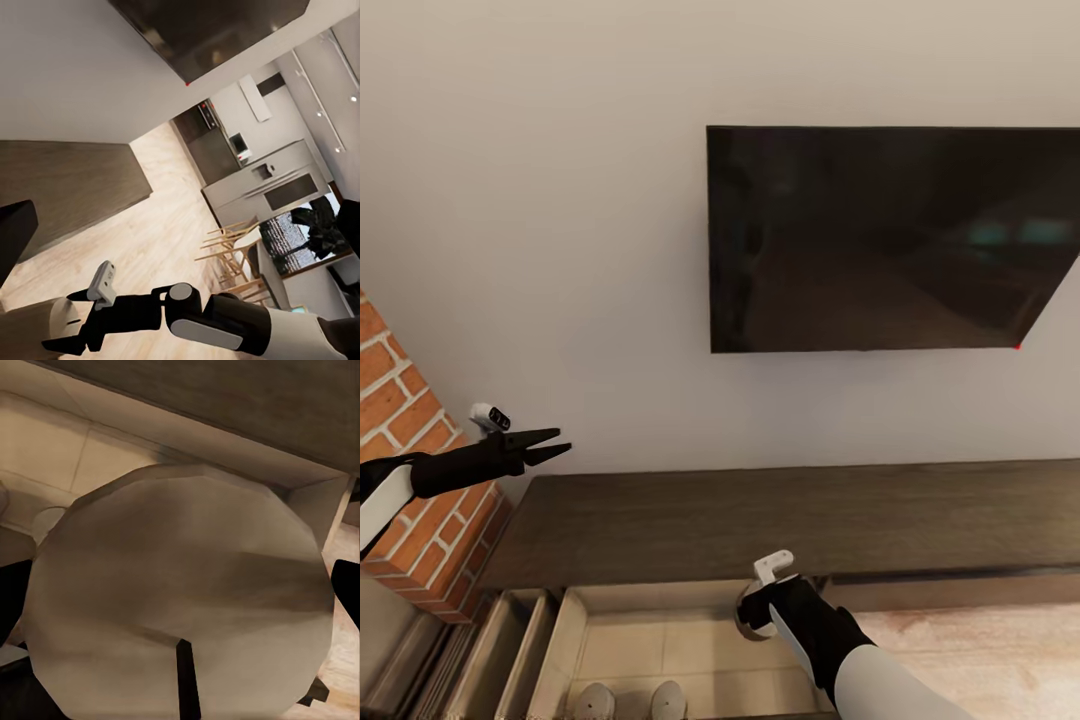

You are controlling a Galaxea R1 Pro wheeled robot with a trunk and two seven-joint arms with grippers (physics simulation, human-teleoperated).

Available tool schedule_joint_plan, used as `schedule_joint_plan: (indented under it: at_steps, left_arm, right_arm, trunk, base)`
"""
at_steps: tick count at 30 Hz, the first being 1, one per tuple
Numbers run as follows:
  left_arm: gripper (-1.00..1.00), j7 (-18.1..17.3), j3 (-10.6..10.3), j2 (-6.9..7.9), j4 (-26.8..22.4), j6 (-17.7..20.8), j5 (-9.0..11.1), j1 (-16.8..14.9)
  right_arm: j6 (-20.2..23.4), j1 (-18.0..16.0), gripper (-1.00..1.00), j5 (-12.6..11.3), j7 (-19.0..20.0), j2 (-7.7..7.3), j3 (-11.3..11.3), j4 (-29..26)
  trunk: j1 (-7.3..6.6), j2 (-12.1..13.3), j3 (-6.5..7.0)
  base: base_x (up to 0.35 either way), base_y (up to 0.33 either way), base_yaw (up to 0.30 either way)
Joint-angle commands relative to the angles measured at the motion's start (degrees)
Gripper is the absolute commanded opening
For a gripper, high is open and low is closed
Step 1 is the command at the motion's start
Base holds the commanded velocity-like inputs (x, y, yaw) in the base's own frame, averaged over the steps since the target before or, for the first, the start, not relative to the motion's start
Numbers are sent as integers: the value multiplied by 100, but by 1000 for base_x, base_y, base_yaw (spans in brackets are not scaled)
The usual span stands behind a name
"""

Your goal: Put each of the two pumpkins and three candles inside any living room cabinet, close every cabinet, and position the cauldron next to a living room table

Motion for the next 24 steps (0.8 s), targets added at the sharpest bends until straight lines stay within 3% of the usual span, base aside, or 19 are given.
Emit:
schedule_joint_plan:
  at_steps: [1, 24]
  left_arm:
    - [100, 0, 2, 0, 9, 0, 1, 0]
    - [100, 0, 3, -4, 34, 0, -8, 0]
  right_arm:
    - [-3, -1, -100, 0, -4, 0, 3, 12]
    - [-155, 52, -100, -26, -16, 0, -11, 216]
  trunk:
    - [0, 0, -7]
    - [0, 0, -204]
  base:
    - [2, 0, 180]
    - [0, 0, 125]
